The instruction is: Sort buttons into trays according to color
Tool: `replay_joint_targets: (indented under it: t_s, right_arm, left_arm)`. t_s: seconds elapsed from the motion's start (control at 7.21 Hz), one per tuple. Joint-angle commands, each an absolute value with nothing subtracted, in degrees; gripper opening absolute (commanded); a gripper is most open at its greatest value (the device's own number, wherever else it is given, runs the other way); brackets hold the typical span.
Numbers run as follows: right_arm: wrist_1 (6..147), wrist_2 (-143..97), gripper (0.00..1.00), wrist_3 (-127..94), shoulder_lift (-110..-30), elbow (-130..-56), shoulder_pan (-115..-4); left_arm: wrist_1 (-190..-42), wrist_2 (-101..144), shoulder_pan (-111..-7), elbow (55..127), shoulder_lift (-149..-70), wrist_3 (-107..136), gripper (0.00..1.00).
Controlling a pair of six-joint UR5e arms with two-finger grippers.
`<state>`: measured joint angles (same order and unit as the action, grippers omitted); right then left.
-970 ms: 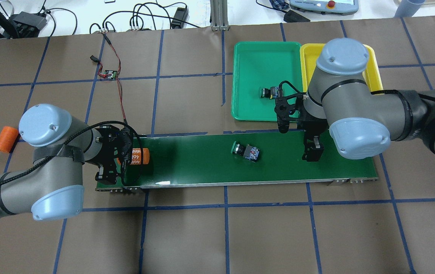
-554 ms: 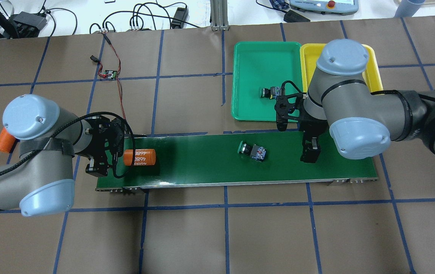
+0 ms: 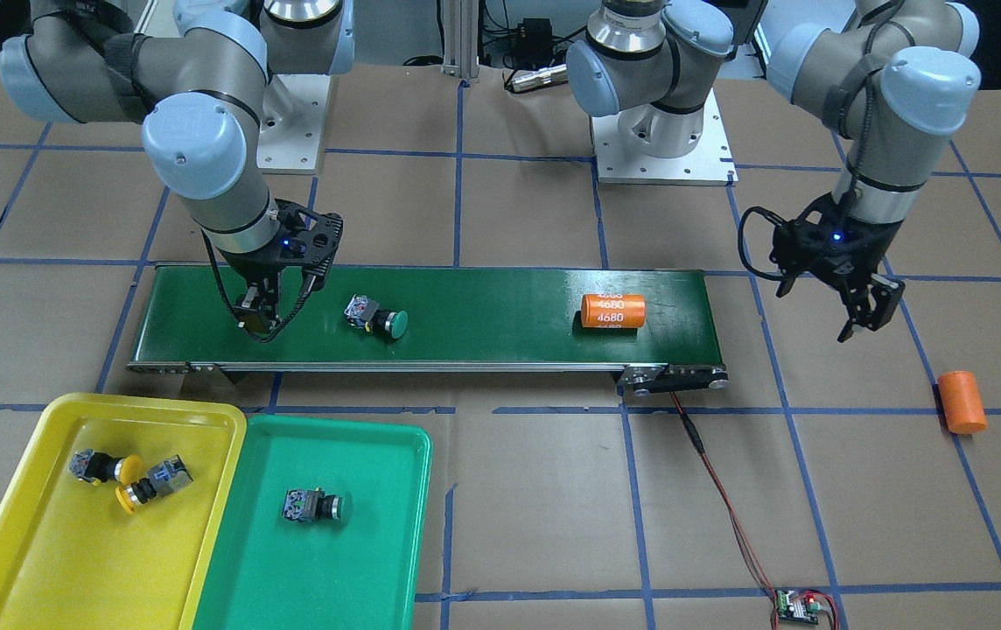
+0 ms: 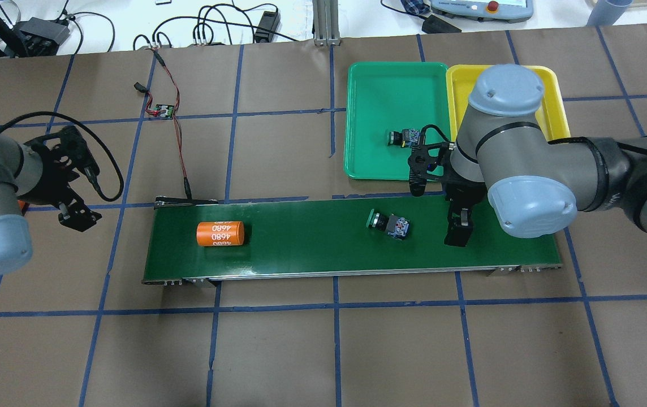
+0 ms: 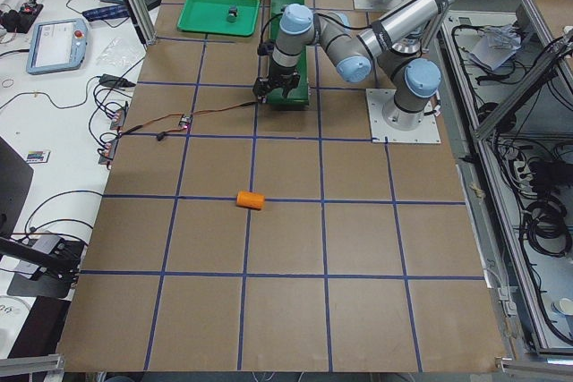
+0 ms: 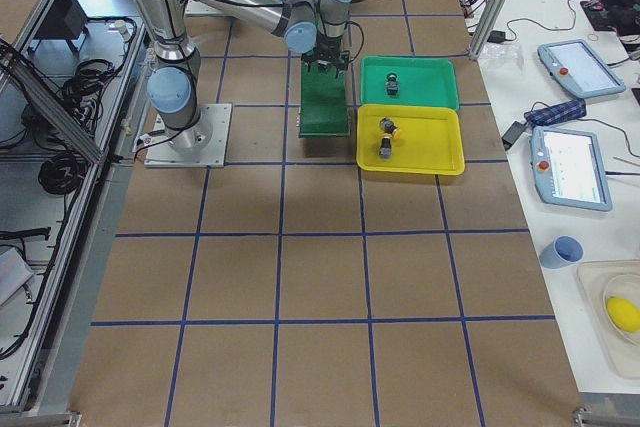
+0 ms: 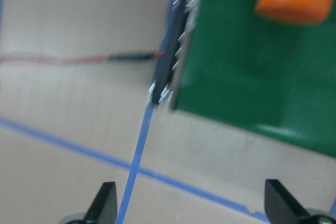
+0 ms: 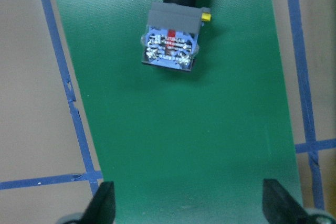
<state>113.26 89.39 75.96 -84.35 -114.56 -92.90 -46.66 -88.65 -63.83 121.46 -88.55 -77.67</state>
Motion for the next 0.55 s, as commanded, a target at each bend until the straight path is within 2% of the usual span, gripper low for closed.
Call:
replay_joint_targets:
  t_s: [0.0,0.14,0.42]
  right_arm:
    - [113.2,89.3,1.0,75.85,-84.29,-114.61,-92.99]
    - [113.12,89.3,1.0,75.94,-84.29,-114.61,-92.99]
    - [113.2,89.21,1.0,76.02,-84.29,-114.87,-92.99]
  left_arm:
    - [-46.67,-88.86,-58.91,117.26,-95.42,-62.88,1.0]
    - [-46.67,-88.94,-55.06,114.81,-98.49,-62.76,1.0]
    - [-50.15,-87.47,-48.02,105.17,-106.66,-61.7,1.0]
